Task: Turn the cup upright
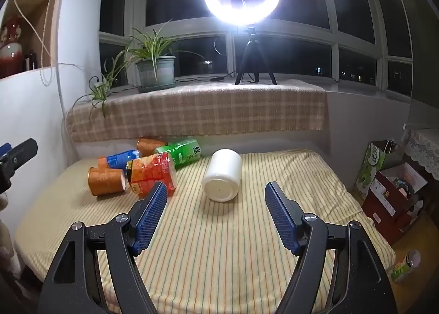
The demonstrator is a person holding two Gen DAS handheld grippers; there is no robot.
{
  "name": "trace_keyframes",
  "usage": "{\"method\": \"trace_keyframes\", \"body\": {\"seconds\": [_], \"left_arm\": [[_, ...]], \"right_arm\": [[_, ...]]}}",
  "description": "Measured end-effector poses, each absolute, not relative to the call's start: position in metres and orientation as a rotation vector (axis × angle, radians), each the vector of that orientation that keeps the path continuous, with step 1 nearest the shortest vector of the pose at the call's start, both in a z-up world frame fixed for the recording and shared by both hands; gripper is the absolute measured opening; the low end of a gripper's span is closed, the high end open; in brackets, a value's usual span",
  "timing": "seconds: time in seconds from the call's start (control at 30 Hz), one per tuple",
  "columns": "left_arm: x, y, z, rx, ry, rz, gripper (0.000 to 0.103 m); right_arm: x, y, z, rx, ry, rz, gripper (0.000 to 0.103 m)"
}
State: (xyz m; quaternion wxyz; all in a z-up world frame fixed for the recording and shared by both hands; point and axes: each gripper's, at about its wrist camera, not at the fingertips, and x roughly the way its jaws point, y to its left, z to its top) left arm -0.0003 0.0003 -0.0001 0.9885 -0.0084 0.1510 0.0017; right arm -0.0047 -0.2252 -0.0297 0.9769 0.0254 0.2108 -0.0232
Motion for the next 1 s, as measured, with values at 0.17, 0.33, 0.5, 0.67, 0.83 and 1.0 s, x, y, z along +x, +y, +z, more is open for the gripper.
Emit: {"method": "trace_keyframes", "body": {"seconds": [0.17,0.33,0.5,0.67,0.83,1.0], "left_arm": [[-0.002,0.007,0.000,-0.017,0.310,0.009,0.103],[0.001,0.008,-0.004,-0.008,0.314,0.016,0.103],[-0.001,0.011,-0.005,-0.018,0.313,0.025,0.103],[-0.002,0.012,-0.003,-0.017,0.308,0.029,0.103],[-0.002,0.013,0.001,-0.015,0.306,0.030,0.103],[-0.001,0.012,0.003,-0.015,0.308,0.030,0.103]], "right_arm": [[-0.004,-0.226,-0.030,0.052,0.429,-0.041,0.074],[-0.004,-0.226,-0.031,0.037,0.423,-0.043,0.074],[-0.001,-0.230,-0.029,0.040,0.424,-0.042,0.074],[0.001,-0.228,-0.028,0.043,0.427,-0.039,0.074],[0.002,-0.228,-0.027,0.047,0.426,-0.042,0.074],[0.001,-0.230,-0.027,0.054,0.426,-0.041,0.074]]}}
